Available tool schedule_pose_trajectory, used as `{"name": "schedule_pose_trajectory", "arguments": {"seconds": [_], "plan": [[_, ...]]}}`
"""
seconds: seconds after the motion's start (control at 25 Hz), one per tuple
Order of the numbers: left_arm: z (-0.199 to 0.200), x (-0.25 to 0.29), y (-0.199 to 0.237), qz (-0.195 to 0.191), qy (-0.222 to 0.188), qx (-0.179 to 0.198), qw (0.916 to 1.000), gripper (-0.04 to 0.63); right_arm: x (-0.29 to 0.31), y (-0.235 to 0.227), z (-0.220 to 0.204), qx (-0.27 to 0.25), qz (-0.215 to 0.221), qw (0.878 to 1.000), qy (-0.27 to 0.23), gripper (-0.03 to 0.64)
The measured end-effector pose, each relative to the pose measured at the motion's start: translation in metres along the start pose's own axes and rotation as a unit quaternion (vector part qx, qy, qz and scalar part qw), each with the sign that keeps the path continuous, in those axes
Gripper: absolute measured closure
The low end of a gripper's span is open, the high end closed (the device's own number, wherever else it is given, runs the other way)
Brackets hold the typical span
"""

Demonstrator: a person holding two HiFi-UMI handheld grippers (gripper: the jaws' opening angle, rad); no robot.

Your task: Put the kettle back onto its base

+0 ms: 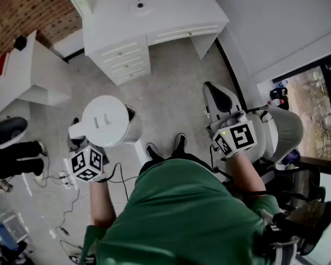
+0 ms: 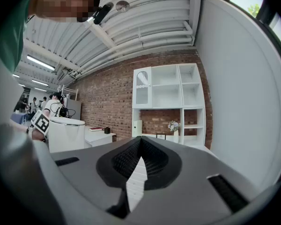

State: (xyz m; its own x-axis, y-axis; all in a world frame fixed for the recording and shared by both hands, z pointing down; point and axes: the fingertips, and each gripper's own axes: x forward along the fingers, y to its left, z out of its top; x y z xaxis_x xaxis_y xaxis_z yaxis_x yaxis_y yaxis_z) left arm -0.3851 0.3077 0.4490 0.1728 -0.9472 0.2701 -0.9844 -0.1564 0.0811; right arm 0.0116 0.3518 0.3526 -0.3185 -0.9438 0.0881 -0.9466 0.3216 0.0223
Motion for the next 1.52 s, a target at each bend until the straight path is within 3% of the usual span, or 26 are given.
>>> {"name": "schedule_pose_trajectory", "arguments": {"seconds": [0.32, 0.88, 1.24, 1.52], "plan": [[0.003, -0.013, -0.060, -0.013, -0.002, -0.027, 0.9995, 0.454, -0.038, -0.036, -0.014, 0.035, 0.003, 0.999, -0.009, 0.595], [0.038, -0.001, -0.130, 0.018, -0.038, -0.028, 0.9987, 0.454, -0.063, -0.126, -0.008, 0.058, 0.010, 0.998, -0.029, 0.594], [0.062, 0.024, -0.138, 0.032, -0.047, -0.023, 0.9981, 0.454, -0.047, -0.153, -0.023, 0.072, 0.016, 0.997, -0.011, 0.594], [0.067, 0.077, -0.114, 0.037, -0.046, -0.031, 0.9978, 0.454, 0.005, -0.155, -0.032, 0.072, 0.013, 0.997, 0.011, 0.594]]}}
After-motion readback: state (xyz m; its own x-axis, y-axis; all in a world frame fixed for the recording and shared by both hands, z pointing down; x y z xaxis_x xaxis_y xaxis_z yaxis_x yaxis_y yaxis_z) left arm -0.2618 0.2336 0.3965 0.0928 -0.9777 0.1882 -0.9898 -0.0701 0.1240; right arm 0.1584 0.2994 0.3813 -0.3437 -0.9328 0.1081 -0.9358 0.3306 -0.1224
